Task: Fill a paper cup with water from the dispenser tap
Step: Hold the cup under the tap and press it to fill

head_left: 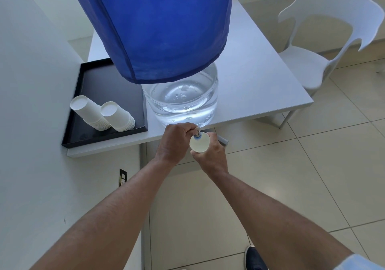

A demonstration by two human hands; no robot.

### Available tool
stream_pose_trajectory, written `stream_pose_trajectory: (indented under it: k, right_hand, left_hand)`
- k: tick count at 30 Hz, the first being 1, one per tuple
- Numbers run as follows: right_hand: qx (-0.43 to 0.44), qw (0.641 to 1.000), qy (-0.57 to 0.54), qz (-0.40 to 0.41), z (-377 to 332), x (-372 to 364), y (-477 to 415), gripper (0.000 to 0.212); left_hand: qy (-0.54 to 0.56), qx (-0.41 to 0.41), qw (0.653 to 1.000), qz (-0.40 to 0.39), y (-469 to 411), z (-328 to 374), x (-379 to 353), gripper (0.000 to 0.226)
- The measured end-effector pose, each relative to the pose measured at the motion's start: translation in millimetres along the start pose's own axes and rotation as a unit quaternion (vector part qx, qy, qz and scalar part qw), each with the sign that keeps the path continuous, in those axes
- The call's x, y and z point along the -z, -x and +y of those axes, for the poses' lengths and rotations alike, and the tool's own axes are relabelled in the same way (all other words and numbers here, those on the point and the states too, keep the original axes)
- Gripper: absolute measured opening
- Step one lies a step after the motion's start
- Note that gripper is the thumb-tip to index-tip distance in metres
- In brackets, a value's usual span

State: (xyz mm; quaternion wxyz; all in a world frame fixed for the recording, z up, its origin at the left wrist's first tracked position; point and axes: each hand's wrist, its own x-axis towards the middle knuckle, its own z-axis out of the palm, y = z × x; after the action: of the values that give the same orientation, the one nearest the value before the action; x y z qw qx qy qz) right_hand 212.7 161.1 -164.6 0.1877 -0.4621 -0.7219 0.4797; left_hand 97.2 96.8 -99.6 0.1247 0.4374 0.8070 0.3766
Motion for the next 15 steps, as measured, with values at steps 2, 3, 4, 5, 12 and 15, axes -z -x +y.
stream_pose_trajectory:
  k: [2,3,4,5,12,15]
  right_hand:
    - [0.0,1.0,-0.001,0.002,-0.7,0.3,0.1,0.062]
    - [0.001,1.0,-0.001,0.003,-1.0,0.3,0.2,0.062]
    - [0.0,1.0,-0.002,0.004,-1.3,0.3,0.4,0.062]
    - [0.001,1.0,-0.001,0.004,-1.3,0.2,0.6,0.062]
    - [0.006,1.0,0.008,0.003,-0.5,0.8,0.9,0.063]
    - [0.006,1.0,0.008,0.004,-0.8,1.5,1.1,0.063]
  left_hand:
    - [-0.002,-0.001,1.0,0.003,0.1,0.2,0.1,0.014]
    - [-0.003,-0.001,1.0,0.003,0.3,0.1,0.3,0.014]
    - [-0.003,-0.001,1.0,0.004,0.5,0.1,0.4,0.014]
    - [-0.004,-0.002,1.0,0.004,0.6,-0.1,0.4,0.014]
    - [-0.01,-0.01,1.0,0.008,1.0,1.0,0.1,0.014]
    - [-0.01,-0.011,1.0,0.005,1.3,1.2,0.7,0.014]
